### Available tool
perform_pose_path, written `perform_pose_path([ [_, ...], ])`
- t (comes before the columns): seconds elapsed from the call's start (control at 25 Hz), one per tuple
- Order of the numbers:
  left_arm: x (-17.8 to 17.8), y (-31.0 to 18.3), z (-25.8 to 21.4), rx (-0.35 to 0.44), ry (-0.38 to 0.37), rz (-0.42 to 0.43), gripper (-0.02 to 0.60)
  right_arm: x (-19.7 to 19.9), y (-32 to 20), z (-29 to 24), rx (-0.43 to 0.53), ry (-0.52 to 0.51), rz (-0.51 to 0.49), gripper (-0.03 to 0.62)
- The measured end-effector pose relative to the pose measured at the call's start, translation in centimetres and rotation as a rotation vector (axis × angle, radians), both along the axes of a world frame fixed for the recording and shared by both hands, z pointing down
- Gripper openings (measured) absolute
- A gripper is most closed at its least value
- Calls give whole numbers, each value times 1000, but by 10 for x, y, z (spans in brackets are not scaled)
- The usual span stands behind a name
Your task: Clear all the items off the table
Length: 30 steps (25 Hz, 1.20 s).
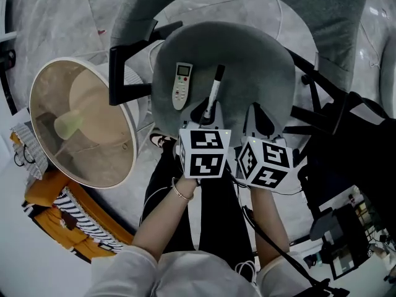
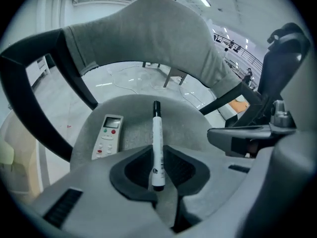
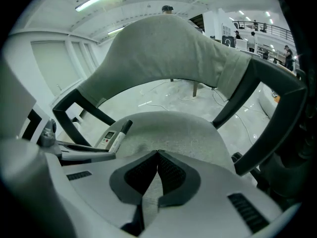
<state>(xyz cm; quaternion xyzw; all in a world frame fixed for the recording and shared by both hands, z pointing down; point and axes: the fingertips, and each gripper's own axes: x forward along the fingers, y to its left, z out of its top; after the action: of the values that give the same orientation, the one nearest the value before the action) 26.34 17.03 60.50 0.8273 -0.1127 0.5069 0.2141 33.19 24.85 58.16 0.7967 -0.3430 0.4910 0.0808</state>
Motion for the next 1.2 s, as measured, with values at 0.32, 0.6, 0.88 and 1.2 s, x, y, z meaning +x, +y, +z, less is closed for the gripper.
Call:
perform_pose_path([
  [0.32,5,2,44,13,-61,-54,72,13,11,24,-19,-11,-27,25],
  [0.6,7,5,44,-16,-61,-47,93,16,18,25,-20,-24,-9,25],
  [0.88,5,-5,12,17,-25,-83,107,10,1,7,-13,-14,-38,25],
  [1.2,-60,-44,-27,26,2,-221,94,-43,-51,-28,4,0,-178,25],
])
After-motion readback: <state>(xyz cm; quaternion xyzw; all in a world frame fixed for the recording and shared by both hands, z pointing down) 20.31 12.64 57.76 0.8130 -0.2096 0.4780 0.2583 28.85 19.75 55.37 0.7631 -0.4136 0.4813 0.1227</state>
